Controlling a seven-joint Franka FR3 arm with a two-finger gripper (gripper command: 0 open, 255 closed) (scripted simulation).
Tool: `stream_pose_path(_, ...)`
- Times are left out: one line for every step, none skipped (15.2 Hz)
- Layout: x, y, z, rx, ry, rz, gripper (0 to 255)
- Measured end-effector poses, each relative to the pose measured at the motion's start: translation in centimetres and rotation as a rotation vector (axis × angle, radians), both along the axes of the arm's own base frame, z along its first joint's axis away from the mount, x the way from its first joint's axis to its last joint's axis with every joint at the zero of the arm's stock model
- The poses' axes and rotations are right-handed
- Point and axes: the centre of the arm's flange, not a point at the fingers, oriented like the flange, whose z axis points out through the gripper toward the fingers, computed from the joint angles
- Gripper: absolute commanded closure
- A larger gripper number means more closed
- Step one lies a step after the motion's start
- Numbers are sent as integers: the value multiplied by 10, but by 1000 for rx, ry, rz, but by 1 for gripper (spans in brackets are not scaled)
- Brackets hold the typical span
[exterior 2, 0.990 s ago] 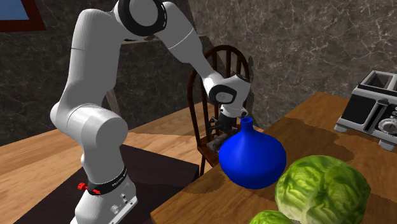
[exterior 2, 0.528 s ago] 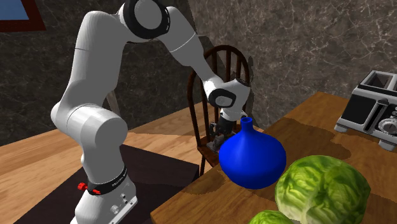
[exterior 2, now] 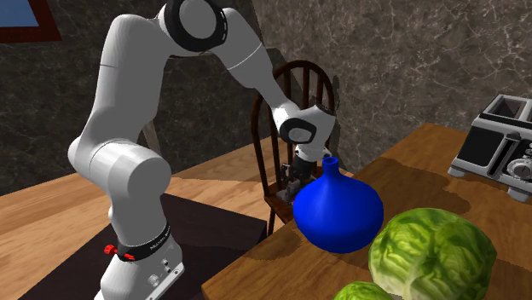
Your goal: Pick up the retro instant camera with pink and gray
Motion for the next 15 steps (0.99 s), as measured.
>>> stream_pose_path(0, 0, 3, 0, 0, 0, 255)
stream_pose_path(0, -1, 8, -1, 0, 0, 255)
stream_pose_path(1, 0, 13, -1, 0, 0, 255)
stream_pose_path(1, 0, 18, -1, 0, 0, 255)
stream_pose_path(1, -1, 24, -1, 0, 0, 255)
stream_pose_path(0, 1, 28, -1, 0, 0, 255)
stream_pose_path(-1, 1, 34, -1, 0, 0, 255)
stream_pose_path(0, 1, 40, -1, 0, 0, 255)
stream_pose_path(1, 0, 45, -1, 0, 0, 255)
stream_pose_path(0, 0, 50, -1, 0, 0, 255)
stream_pose_path(0, -1, 55, -1, 0, 0, 255)
stream_pose_path(0, 0, 62, -1, 0, 0, 255)
stream_pose_path(-1, 1, 67, 0, 0, 0, 255)
stream_pose_path(0, 0, 72, 0, 0, 0, 255)
stream_pose_path(0, 0, 75, -1, 0, 0, 255)
